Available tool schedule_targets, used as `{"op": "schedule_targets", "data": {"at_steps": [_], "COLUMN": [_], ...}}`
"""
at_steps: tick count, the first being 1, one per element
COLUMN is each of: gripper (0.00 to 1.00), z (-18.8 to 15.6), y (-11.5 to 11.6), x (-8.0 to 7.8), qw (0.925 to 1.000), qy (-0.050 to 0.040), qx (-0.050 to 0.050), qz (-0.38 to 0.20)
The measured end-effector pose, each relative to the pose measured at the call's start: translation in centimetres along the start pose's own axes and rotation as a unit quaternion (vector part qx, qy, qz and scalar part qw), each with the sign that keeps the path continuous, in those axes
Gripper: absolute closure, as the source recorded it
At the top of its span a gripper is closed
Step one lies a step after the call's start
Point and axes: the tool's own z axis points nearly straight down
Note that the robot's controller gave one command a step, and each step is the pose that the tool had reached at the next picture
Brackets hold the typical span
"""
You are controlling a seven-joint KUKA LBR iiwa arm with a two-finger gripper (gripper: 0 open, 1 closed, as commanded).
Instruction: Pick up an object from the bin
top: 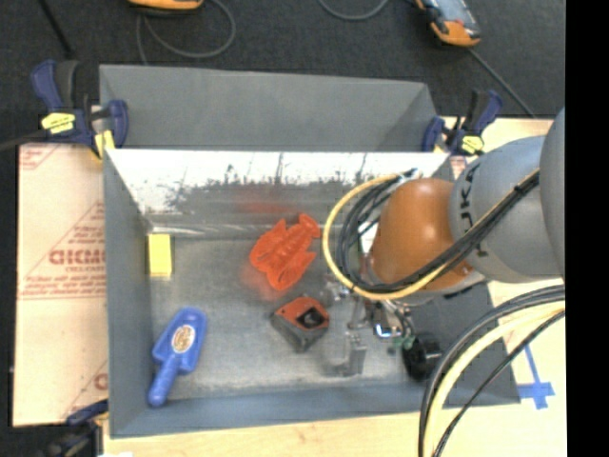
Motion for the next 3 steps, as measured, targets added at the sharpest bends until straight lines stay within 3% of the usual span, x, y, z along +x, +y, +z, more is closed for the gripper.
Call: {"op": "schedule_targets", "data": {"at_steps": [1, 2, 3], "gripper": [0.00, 1.00, 1.00], "z": [0.9, 1.2, 1.1], "y": [2.3, 4.6, 4.6], "x": [-3.6, -6.0, -6.0], "qw": [0.9998, 1.0000, 1.0000], "qy": [-0.0012, 0.0000, 0.0000], "qx": [-0.003, -0.002, -0.002], "qz": [0.019, 0.006, 0.006]}}
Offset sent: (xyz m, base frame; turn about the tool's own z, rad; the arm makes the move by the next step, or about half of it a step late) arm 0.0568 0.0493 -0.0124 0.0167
